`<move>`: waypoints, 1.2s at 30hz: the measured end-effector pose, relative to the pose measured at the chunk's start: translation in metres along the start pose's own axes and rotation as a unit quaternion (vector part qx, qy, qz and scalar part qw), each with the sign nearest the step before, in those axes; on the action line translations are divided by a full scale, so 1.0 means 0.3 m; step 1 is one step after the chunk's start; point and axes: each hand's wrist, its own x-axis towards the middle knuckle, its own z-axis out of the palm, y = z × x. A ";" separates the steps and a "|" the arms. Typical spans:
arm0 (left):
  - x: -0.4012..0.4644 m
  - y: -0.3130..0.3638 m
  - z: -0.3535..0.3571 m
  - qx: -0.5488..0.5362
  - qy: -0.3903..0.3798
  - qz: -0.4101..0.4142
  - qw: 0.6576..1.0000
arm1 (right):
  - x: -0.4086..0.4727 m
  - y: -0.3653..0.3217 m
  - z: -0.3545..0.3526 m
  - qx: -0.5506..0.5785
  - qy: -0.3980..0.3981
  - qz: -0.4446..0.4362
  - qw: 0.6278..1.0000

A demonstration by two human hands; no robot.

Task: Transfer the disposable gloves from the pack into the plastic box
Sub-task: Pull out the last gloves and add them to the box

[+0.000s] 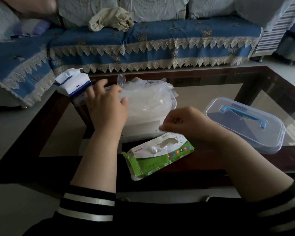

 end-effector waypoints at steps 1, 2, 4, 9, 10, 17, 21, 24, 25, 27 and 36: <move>-0.020 0.021 -0.016 -0.055 0.024 0.037 0.998 | -0.005 0.013 0.020 -0.042 -0.044 -0.004 0.998; -0.041 0.044 -0.031 -0.118 0.012 0.068 0.991 | -0.005 0.027 0.040 -0.081 -0.085 -0.009 0.993; -0.097 0.090 -0.059 -0.202 -0.107 0.093 0.969 | -0.007 0.049 0.085 -0.125 -0.137 -0.014 0.983; -0.173 0.116 -0.023 -0.079 -0.417 0.093 0.901 | 0.005 0.085 0.172 -0.167 -0.112 0.002 0.980; -0.179 0.114 -0.012 -0.043 -0.437 0.100 0.893 | 0.007 0.083 0.180 -0.176 -0.103 0.002 0.979; -0.228 0.082 0.096 0.039 -0.454 0.118 0.882 | 0.020 0.079 0.201 -0.214 -0.103 0.022 0.971; -0.237 0.083 0.116 0.015 -0.435 0.123 0.892 | 0.024 0.087 0.205 -0.237 -0.101 0.018 0.966; -0.236 0.075 0.123 0.029 -0.429 0.122 0.895 | 0.021 0.092 0.197 -0.239 -0.088 0.020 0.967; -0.235 0.075 0.123 0.035 -0.428 0.125 0.895 | 0.019 0.091 0.193 -0.236 -0.082 0.020 0.968; -0.237 0.078 0.123 0.038 -0.426 0.135 0.894 | 0.013 0.086 0.190 -0.236 -0.075 0.027 0.969; -0.261 0.084 0.142 0.042 -0.430 0.138 0.891 | -0.016 0.088 0.260 -0.319 -0.016 0.038 0.947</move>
